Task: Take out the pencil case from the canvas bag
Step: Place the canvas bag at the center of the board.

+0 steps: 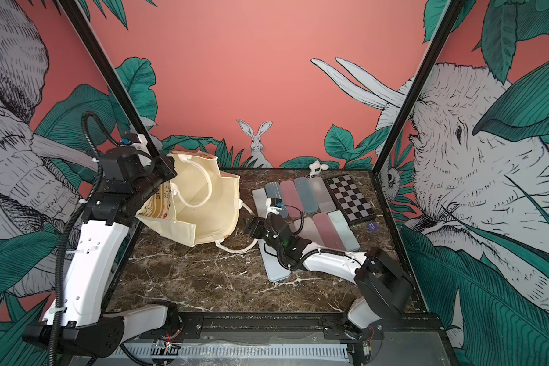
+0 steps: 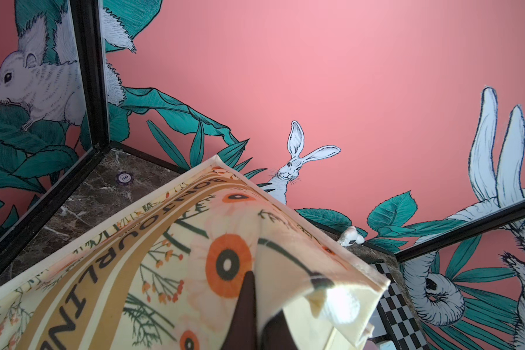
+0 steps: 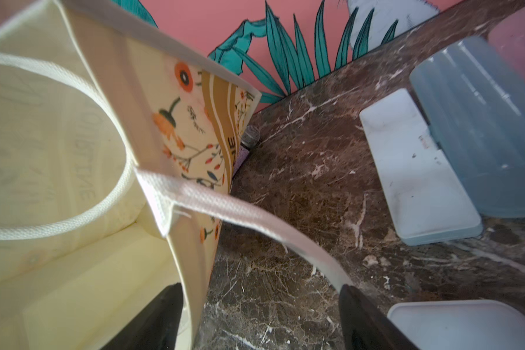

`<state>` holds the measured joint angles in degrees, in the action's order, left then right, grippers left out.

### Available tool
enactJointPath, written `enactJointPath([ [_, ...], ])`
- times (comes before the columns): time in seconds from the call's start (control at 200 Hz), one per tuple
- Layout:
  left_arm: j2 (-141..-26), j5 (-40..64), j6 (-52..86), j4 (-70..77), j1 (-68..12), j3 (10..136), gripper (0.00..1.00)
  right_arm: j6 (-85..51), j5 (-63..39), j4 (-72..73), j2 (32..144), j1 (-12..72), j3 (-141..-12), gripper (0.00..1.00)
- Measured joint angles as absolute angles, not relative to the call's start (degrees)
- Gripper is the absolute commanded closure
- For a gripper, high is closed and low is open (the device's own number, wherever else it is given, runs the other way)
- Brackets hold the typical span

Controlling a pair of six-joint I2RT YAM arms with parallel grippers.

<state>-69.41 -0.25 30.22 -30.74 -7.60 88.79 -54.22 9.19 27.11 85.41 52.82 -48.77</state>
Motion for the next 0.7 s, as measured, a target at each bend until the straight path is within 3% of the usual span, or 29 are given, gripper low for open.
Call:
enactJointPath([
  [0.18, -69.8, -3.1, 30.5, -29.5, -9.7, 89.1, 1.00, -54.1, 6.7, 29.3, 85.1, 52.4, -49.1, 0.19],
  [0.41, -70.5, -6.9, 31.5, -27.9, -13.2, 89.1, 1.00, -55.4, 2.3, 29.7, 92.3, 52.1, -53.8, 0.21],
  [0.485, -70.5, -7.9, 31.8, -27.6, -14.4, 89.1, 1.00, -56.2, 1.3, 29.7, 95.6, 51.6, -56.2, 0.26],
  [0.7, -70.8, -10.1, 32.0, -26.7, -17.2, 89.6, 1.00, -59.6, -1.4, 32.2, 102.1, 49.6, -58.6, 0.52],
])
